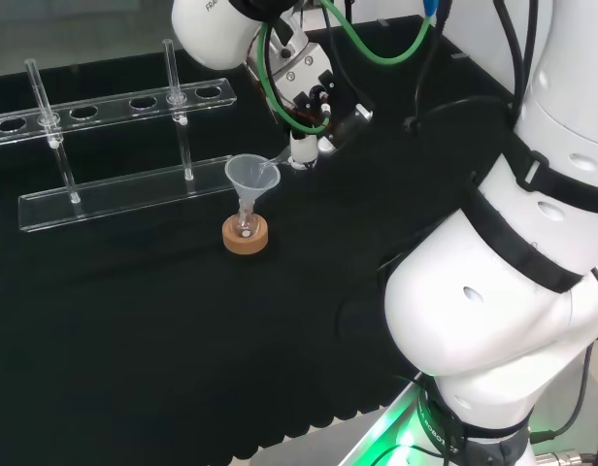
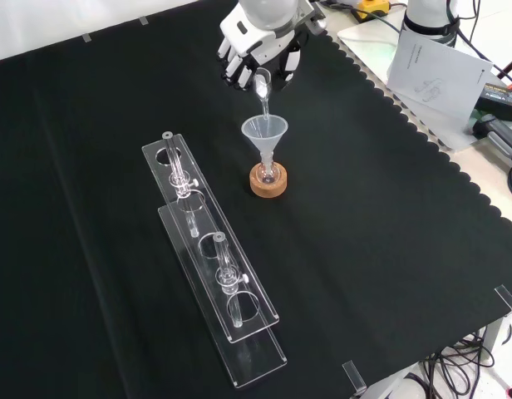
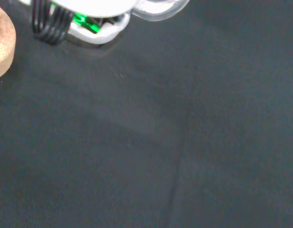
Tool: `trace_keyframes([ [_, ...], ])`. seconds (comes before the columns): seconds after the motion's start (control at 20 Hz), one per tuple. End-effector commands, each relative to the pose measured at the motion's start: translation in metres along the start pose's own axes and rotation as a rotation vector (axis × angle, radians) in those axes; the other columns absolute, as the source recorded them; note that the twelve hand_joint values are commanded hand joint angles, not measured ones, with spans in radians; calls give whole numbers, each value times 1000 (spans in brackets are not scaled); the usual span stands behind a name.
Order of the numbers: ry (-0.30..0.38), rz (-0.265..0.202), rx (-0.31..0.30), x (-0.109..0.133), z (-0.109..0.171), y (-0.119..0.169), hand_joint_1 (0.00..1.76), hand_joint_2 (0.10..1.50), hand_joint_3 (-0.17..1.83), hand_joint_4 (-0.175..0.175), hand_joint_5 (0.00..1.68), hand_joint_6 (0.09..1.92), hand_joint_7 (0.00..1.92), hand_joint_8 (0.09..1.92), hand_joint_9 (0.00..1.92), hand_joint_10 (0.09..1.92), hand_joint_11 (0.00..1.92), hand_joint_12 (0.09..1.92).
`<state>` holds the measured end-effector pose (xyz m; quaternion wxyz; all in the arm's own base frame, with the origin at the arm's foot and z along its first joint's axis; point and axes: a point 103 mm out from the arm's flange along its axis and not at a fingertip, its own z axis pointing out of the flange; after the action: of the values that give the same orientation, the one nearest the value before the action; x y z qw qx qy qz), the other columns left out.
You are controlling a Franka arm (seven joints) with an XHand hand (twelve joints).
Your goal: Pour all the NaCl from the weighing funnel into the round-bottom flask.
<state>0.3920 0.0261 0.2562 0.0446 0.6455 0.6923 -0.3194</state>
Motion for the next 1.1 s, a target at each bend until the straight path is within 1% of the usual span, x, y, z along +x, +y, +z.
trace_keyframes([
  [0.05, -26, 1, 9, 2, -3, 0, 1110, 695, 605, 175, 1240, 712, 690, 625, 1039, 315, 780, 1081],
  [0.35, -35, -3, 16, 5, -8, 1, 1109, 695, 605, 175, 1239, 713, 689, 626, 1039, 313, 780, 1080],
  [0.85, -63, 20, 37, 3, -13, 5, 1109, 697, 603, 175, 1237, 715, 688, 628, 1041, 311, 782, 1078],
  [1.1, -70, 18, 41, 4, -16, 7, 1108, 698, 602, 175, 1236, 717, 688, 628, 1041, 309, 785, 1077],
])
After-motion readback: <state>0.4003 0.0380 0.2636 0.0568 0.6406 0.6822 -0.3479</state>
